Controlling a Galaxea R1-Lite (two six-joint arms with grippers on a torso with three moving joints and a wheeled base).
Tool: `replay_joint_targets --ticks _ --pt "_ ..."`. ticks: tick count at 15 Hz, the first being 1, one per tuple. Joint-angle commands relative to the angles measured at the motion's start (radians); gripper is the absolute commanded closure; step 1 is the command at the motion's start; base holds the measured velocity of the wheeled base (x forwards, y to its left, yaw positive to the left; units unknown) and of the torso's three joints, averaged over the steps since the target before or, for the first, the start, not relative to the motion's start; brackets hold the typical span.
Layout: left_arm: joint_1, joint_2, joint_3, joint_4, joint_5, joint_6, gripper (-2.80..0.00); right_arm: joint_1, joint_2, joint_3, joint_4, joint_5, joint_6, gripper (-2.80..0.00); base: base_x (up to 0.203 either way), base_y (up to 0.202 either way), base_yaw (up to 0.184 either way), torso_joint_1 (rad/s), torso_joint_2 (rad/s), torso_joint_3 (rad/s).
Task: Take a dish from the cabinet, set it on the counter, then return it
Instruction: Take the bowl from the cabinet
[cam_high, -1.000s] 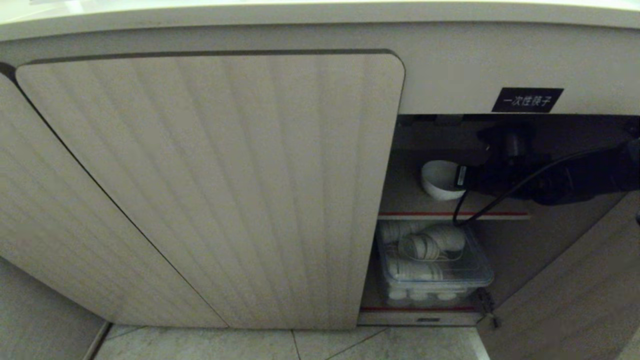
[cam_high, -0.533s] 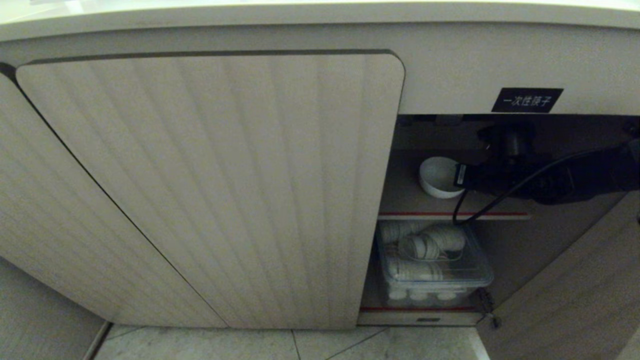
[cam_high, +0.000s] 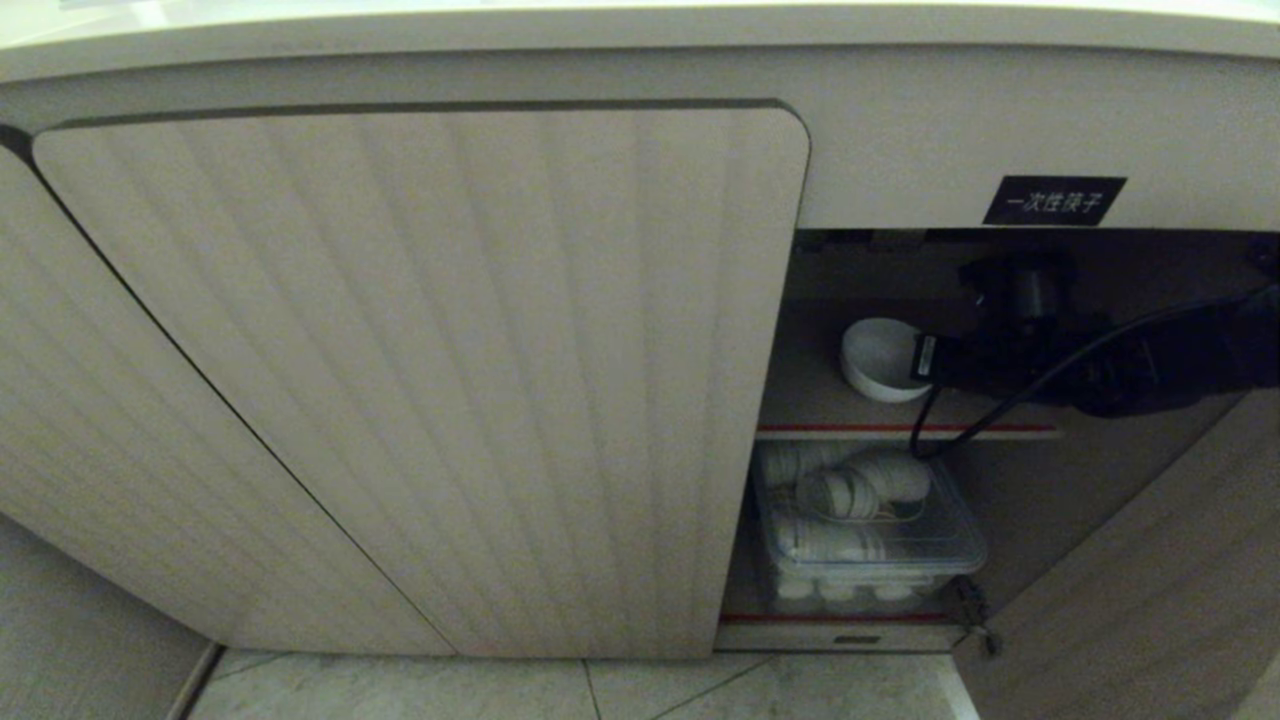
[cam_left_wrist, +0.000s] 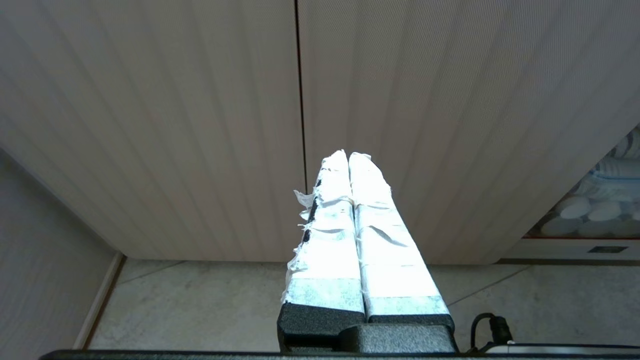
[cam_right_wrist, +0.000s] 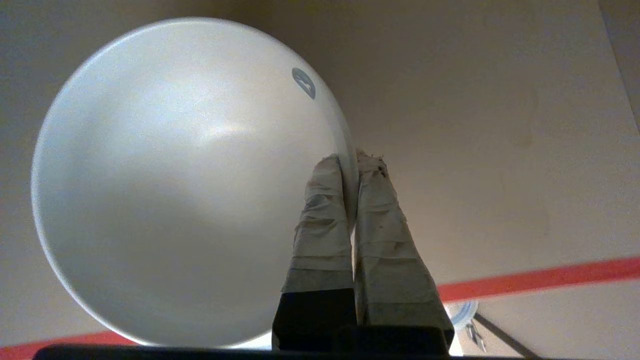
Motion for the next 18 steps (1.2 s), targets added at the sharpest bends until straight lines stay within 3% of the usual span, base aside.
replay_joint_targets --ticks 1,9,12,18 --pt "0.002 0.0 0.0 0.0 0.0 -0.001 0.0 0.0 -0.017 0.024 -0.003 -0.003 0.008 0.0 0.0 0.0 0.0 0.0 0.0 0.0" --pt "0.0 0.0 0.001 0.0 0.0 -0.001 0.0 0.005 -0.07 0.117 -0.096 -0.002 0.052 0.0 0.0 0.0 0.0 0.0 0.0 0.0" --pt "0.001 0.0 0.0 0.0 0.0 -0.001 0.0 0.009 -0.098 0.131 -0.095 -0.001 0.113 0.0 0.0 0.0 0.0 0.0 0.0 0.0" --pt "0.0 0.0 -0.001 0.0 0.0 -0.001 0.0 0.017 -0.162 0.21 -0.099 0.0 0.15 0.0 0.0 0.0 0.0 0.0 0.0 0.0"
